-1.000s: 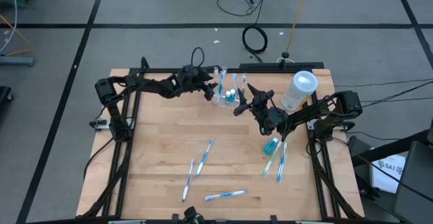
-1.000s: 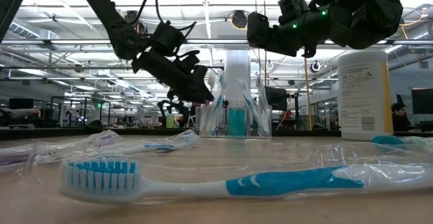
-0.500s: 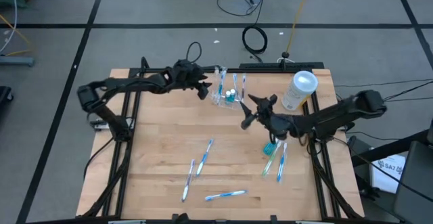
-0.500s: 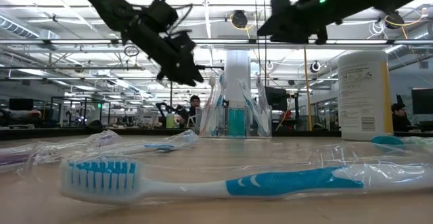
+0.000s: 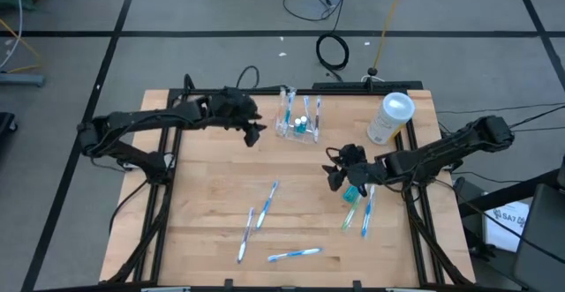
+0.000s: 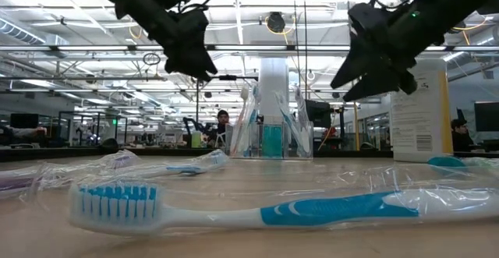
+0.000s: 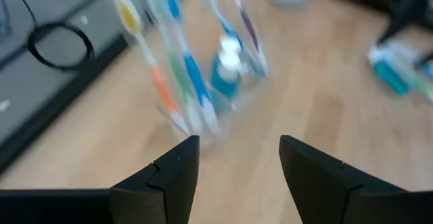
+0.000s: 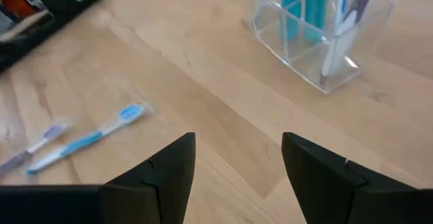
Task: Pick & Place toothbrushing station
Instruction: Put the mouthwash into the middle section of the transparent organizer
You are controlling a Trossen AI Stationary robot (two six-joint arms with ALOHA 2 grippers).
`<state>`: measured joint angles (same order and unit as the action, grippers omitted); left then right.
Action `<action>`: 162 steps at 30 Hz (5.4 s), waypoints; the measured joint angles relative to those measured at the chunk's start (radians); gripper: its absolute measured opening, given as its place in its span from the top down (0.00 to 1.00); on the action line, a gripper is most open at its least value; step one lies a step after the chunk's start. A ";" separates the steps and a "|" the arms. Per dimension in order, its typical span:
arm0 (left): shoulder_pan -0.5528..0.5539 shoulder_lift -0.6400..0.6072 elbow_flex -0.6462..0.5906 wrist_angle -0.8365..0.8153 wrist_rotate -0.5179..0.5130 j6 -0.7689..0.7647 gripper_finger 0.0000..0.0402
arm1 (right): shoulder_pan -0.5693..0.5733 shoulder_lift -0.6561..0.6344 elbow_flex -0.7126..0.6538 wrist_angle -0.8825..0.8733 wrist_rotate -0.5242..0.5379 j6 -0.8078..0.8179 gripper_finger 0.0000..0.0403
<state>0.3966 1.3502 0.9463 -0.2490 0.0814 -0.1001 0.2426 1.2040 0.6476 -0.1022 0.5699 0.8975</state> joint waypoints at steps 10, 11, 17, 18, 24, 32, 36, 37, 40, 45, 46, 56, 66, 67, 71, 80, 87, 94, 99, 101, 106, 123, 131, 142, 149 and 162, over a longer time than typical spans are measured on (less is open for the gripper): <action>-0.088 0.004 -0.001 -0.210 -0.003 0.035 0.47 | 0.002 -0.013 0.000 -0.004 -0.155 -0.267 0.47; -0.093 0.005 -0.001 -0.215 -0.004 0.039 0.47 | 0.002 -0.013 0.000 -0.009 -0.202 -0.316 0.47; -0.110 0.004 -0.001 -0.201 -0.004 0.047 0.47 | 0.002 -0.013 0.000 -0.139 -0.412 -0.529 0.47; -0.111 0.004 -0.001 -0.193 -0.004 0.047 0.47 | 0.002 -0.013 0.000 -0.163 -0.416 -0.574 0.47; -0.111 0.005 -0.001 -0.148 -0.004 0.054 0.47 | 0.002 -0.013 0.000 -0.353 -0.413 -0.743 0.47; -0.111 0.005 -0.001 -0.146 -0.005 0.053 0.47 | 0.002 -0.013 0.000 -0.473 -0.516 -0.735 0.47; -0.111 0.004 -0.001 -0.146 -0.004 0.053 0.47 | 0.003 -0.013 0.000 -0.527 -0.517 -0.810 0.47; -0.111 0.004 -0.001 -0.146 -0.005 0.053 0.47 | 0.003 -0.011 0.000 -0.539 -0.512 -0.836 0.47; -0.111 0.004 -0.001 -0.146 -0.005 0.053 0.47 | 0.002 -0.002 -0.009 -0.538 -0.490 -0.880 0.47; -0.111 0.004 -0.001 -0.146 -0.005 0.053 0.47 | 0.001 0.033 -0.026 -0.512 -0.494 -0.884 0.47; -0.111 0.005 -0.001 -0.146 -0.005 0.053 0.47 | 0.001 0.042 -0.026 -0.512 -0.494 -0.884 0.47; -0.111 0.004 -0.001 -0.143 -0.005 0.052 0.47 | 0.001 0.131 -0.024 -0.491 -0.493 -0.846 0.47; -0.111 0.004 -0.001 -0.142 -0.005 0.051 0.47 | 0.001 0.142 -0.025 -0.478 -0.514 -0.833 0.47; -0.111 0.005 -0.001 -0.142 -0.005 0.051 0.47 | 0.001 0.142 -0.025 -0.475 -0.514 -0.838 0.47; -0.111 0.004 -0.001 -0.142 -0.005 0.050 0.47 | 0.001 0.143 -0.025 -0.464 -0.511 -0.896 0.50; -0.111 0.004 -0.001 -0.142 -0.005 0.020 0.47 | 0.003 0.144 -0.026 -0.443 -0.501 -0.963 0.62; -0.111 0.005 -0.001 -0.142 -0.005 0.018 0.47 | 0.002 0.145 -0.018 -0.398 -0.491 -0.964 0.60; -0.111 0.005 -0.001 -0.089 -0.003 -0.067 0.47 | 0.001 0.148 0.015 -0.227 -0.297 -1.124 0.63; -0.112 0.004 -0.001 -0.039 -0.003 -0.128 0.47 | 0.001 0.147 0.014 0.056 -0.068 -1.492 0.62; -0.116 0.004 -0.001 -0.036 -0.003 -0.149 0.47 | 0.001 0.147 0.014 0.204 0.035 -1.663 0.62; -0.140 0.004 -0.001 -0.037 -0.001 -0.165 0.47 | -0.007 0.186 0.016 0.593 0.121 -2.050 0.63; -0.356 0.104 -0.002 0.003 0.001 -0.146 0.47 | -0.088 0.602 0.292 0.697 0.244 -2.384 0.62; -0.396 0.178 -0.002 0.018 -0.247 -0.172 0.47 | -0.078 0.613 0.304 0.692 0.253 -2.379 0.62; -0.397 0.201 -0.001 0.112 -0.258 -0.140 0.47 | -0.077 0.612 0.304 0.700 0.242 -2.431 0.62; -0.397 0.201 -0.001 0.154 -0.258 -0.138 0.47 | -0.077 0.612 0.304 0.752 0.241 -2.462 0.62; -0.398 0.201 -0.001 0.150 -0.256 -0.122 0.65 | -0.078 0.612 0.304 0.832 0.241 -2.512 0.62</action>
<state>-0.0009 1.5517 0.9451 -0.0991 -0.1745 -0.2222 0.1650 1.8164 0.9512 0.7303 0.8107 -1.6144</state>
